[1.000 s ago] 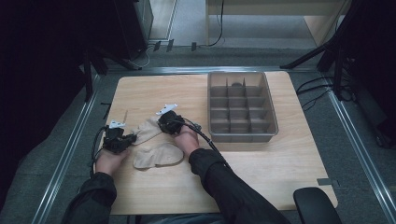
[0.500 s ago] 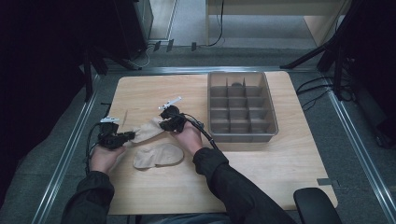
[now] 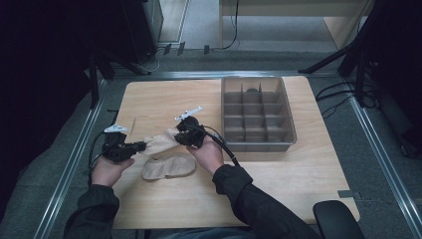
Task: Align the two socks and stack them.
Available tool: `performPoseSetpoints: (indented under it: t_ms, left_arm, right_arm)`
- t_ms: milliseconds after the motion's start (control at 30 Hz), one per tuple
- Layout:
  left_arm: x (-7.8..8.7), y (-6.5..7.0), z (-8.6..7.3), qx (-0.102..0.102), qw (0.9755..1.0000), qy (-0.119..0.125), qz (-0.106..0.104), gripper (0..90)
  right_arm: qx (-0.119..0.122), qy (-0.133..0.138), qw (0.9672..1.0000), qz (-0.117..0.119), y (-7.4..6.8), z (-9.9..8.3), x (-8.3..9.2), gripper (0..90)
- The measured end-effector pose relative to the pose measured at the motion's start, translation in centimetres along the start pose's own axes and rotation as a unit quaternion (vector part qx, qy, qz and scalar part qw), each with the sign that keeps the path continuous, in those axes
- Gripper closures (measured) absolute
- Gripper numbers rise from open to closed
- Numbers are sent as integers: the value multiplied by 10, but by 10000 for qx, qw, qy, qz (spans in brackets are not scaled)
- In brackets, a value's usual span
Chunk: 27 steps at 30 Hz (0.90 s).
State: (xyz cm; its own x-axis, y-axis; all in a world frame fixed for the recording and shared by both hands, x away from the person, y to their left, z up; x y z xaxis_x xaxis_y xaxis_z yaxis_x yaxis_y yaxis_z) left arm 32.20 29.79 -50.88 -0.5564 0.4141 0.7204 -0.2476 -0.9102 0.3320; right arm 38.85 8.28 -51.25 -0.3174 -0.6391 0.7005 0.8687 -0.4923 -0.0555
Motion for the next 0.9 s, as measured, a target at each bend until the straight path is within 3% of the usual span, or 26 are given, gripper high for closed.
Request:
performPoseSetpoints:
  t_ms: [200,400,533,733,900]
  left_arm:
    - [5,6,-7,-14,9999,-65,-85,848]
    - [12,16,-18,-134,9997,-153,-132,848]
    - [15,20,-28,-182,9994,-235,-154,846]
    - [5,18,-40,-234,9981,-569,-102,843]
    - [-3,10,-46,-180,9966,-809,-38,832]
  right_arm:
    - [-53,-27,10000,-22,-14,-11,12,857]
    - [33,161,9998,-63,-33,-24,29,856]
    - [-39,208,9998,10,-42,-33,35,853]
    - [31,141,9998,109,-53,-50,30,846]
    - [125,21,9998,169,-56,-62,17,776]
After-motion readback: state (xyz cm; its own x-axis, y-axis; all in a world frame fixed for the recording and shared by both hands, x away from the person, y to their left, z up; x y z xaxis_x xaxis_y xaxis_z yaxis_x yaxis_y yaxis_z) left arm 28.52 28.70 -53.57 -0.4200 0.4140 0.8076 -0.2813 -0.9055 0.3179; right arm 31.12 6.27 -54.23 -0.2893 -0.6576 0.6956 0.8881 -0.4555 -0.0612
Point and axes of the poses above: each handheld gripper's, and its own axes: x roughly backward along the jaws, z roughly out of its top, y roughly to its right, the point moved 3 cm from there along -x, roughly forward along the jaws, and after that the axes turned 11 degrees about x, right-handed, at the moved point
